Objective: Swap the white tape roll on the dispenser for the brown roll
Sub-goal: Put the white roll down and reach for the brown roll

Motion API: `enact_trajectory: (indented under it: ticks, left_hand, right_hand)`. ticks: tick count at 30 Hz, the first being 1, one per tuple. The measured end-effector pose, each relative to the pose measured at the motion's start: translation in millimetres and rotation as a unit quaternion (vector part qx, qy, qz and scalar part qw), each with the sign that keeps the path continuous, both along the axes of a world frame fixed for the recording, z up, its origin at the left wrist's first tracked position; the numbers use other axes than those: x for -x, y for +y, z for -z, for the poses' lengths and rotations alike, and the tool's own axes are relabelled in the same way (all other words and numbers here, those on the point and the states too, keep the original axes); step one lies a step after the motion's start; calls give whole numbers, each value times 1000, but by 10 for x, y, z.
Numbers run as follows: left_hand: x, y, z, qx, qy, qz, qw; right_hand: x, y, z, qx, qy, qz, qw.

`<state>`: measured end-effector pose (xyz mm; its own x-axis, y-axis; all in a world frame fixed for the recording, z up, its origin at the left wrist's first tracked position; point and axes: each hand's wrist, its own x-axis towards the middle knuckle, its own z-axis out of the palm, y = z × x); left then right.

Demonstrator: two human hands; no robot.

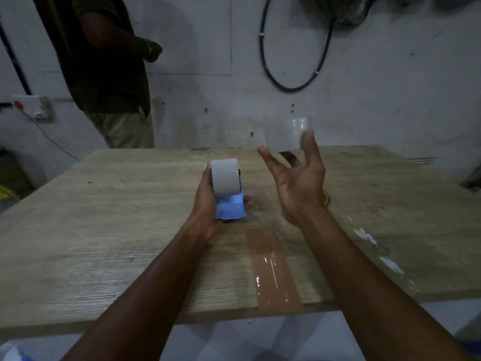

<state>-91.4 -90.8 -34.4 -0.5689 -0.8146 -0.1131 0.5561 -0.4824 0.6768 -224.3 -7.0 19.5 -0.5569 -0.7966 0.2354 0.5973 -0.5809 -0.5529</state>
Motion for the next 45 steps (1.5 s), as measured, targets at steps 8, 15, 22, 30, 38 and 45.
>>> enact_trajectory:
  ticks: [8,15,22,30,38,45]
  left_hand:
    - [-39,-3,11,-15,22,44,999]
    - [-8,-8,8,26,29,84,996]
    - [14,73,-50,9,13,55,998]
    - [-15,-34,26,32,-9,61,998]
    - [-46,-42,47,30,-39,42,998]
    - [-58,6,-13,28,-49,42,998]
  right_hand:
    - [618,100,-178,-5,-24,108,994]
    - [1245,244,61,-65,13,272,960]
    - [1556,215,347,-105,37,320,941]
    - [1650,251,451,-223,191,446,846]
    - [1688,241,533,-307,368,500,721]
    - [1671,242,591,-398,445,480,643]
